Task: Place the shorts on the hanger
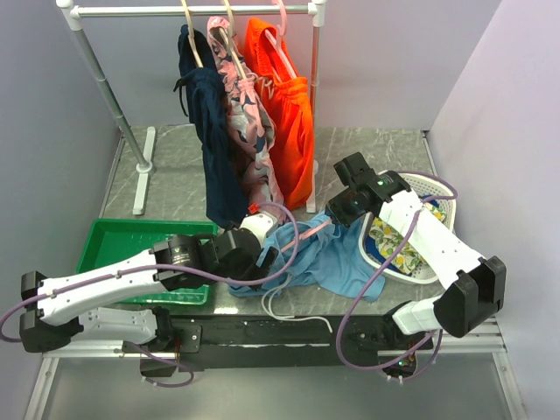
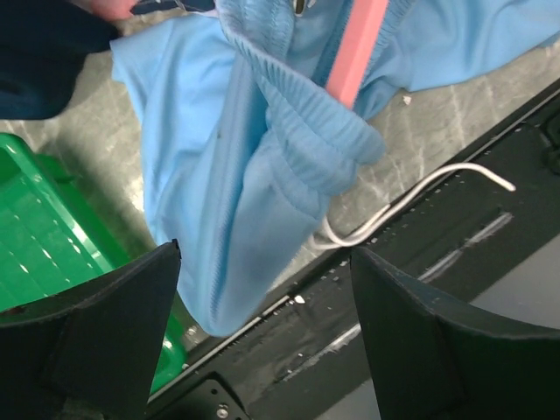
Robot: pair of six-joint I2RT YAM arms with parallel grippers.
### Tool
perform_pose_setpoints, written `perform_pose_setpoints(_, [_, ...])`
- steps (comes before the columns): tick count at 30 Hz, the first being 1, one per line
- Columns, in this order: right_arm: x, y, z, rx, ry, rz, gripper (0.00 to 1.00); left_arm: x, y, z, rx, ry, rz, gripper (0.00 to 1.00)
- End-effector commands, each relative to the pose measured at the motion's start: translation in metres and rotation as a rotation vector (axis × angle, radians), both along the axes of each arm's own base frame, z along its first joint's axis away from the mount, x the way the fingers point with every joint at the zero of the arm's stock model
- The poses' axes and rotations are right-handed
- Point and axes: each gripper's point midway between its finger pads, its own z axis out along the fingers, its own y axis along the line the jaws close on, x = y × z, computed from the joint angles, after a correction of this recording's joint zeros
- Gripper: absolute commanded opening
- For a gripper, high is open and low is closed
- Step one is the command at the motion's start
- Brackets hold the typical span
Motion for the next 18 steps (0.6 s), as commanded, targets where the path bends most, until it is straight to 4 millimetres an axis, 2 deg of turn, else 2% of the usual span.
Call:
perform_pose_setpoints(1, [0.005, 0.009, 0.02, 0.057, -0.045, 0.018, 0.0, 0.008, -0.012, -0.004, 0.014, -0.062, -0.038, 0.84])
perform_pose_setpoints(5, [0.003, 0.008, 0.024, 0.059, -0.05, 0.024, 0.0, 0.011, -0.022, -0.015, 0.005, -0.095, -0.054, 0.85])
perform_pose_setpoints(8, [0.001, 0.007, 0.027, 0.059, -0.051, 0.031, 0.0, 0.01, -0.032, -0.022, -0.005, -0.105, -0.079, 0.8])
perform_pose_setpoints(10, [-0.001, 0.006, 0.027, 0.053, -0.047, 0.038, 0.0, 0.014, -0.032, -0.029, 0.009, -0.126, -0.07, 0.71])
perform_pose_setpoints(11, [-0.002, 0.006, 0.028, 0.054, -0.05, 0.041, 0.0, 0.014, -0.037, -0.027, -0.013, -0.148, -0.07, 0.65])
perform_pose_setpoints(12, [-0.003, 0.007, 0.027, 0.06, -0.043, 0.048, 0.0, 0.018, -0.037, -0.026, -0.011, -0.174, -0.064, 0.52])
perform_pose_setpoints(13, [-0.004, 0.008, 0.026, 0.063, -0.041, 0.052, 0.0, 0.017, -0.036, -0.033, -0.001, -0.18, -0.075, 0.44])
perform_pose_setpoints(14, [-0.005, 0.008, 0.028, 0.069, -0.047, 0.057, 0.0, 0.017, -0.041, -0.03, -0.024, -0.198, -0.081, 0.2])
perform_pose_setpoints(15, [-0.005, 0.009, 0.029, 0.068, -0.054, 0.064, 0.0, 0.018, -0.041, -0.029, -0.026, -0.215, -0.076, 0.04])
perform_pose_setpoints(16, [-0.005, 0.012, 0.033, 0.08, -0.062, 0.093, 0.0, 0.019, -0.04, -0.029, -0.022, -0.224, -0.066, 0.01])
perform_pose_setpoints(18, [-0.002, 0.016, 0.04, 0.079, -0.105, 0.163, 0.1, 0.02, -0.038, -0.022, -0.039, -0.237, -0.05, 0.01])
